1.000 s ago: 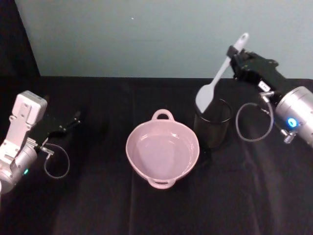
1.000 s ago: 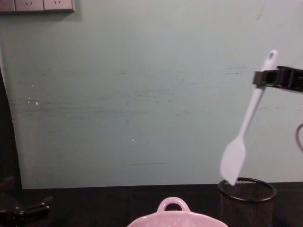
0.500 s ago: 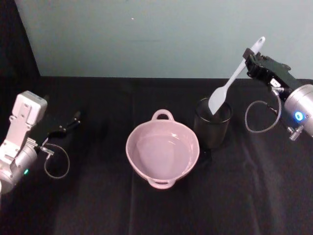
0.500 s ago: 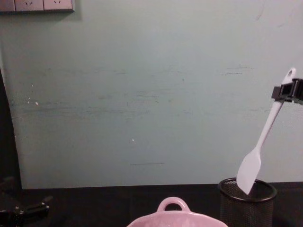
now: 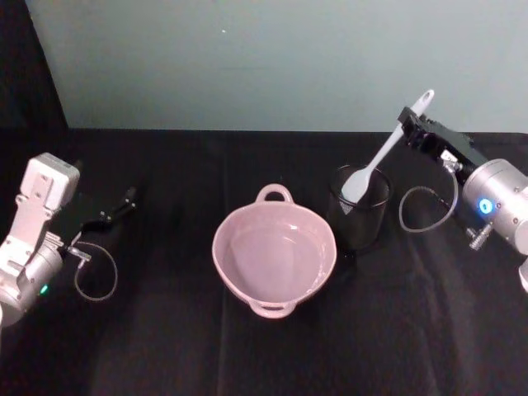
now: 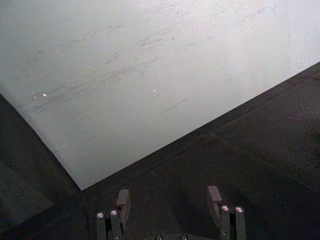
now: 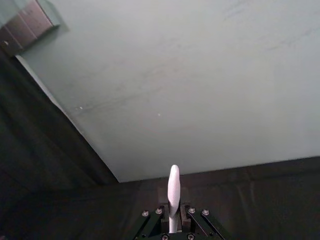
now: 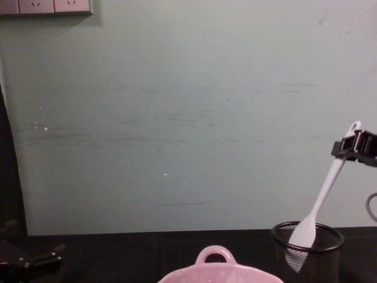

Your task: Use the one hand to pick up the spoon and stir the clear water in the bowl.

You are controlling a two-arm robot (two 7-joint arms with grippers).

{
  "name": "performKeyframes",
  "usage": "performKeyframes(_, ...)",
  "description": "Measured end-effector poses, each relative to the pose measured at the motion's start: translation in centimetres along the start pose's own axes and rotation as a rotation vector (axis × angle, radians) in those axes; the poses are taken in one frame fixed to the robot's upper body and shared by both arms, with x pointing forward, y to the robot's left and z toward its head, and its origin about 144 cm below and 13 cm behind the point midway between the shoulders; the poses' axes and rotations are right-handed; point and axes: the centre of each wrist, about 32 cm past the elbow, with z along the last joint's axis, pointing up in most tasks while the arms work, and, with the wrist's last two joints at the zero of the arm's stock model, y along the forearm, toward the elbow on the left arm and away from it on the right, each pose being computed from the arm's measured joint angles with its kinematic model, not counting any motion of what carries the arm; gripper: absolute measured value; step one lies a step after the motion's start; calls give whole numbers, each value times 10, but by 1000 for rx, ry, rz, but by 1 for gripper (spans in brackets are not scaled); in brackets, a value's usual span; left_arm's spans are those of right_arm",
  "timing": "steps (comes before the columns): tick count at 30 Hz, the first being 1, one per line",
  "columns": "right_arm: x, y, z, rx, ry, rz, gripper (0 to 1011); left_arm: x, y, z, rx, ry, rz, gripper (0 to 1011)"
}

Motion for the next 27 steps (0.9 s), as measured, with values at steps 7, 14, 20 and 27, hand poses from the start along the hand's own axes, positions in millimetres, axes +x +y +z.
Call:
performKeyframes(7, 1, 2, -7, -26, 25, -30, 125, 0, 0, 0, 0, 0, 0, 1011)
performKeyframes(14, 2, 3, -14, -45, 46, -42, 125, 0, 0, 0, 0, 0, 0, 1011)
performKeyframes(20, 3, 4, -19, -50, 58, -52, 125, 0, 0, 0, 0, 0, 0, 1011)
performKeyframes(27, 4, 5, -24, -51, 58, -57, 125, 0, 0, 0, 0, 0, 0, 1011)
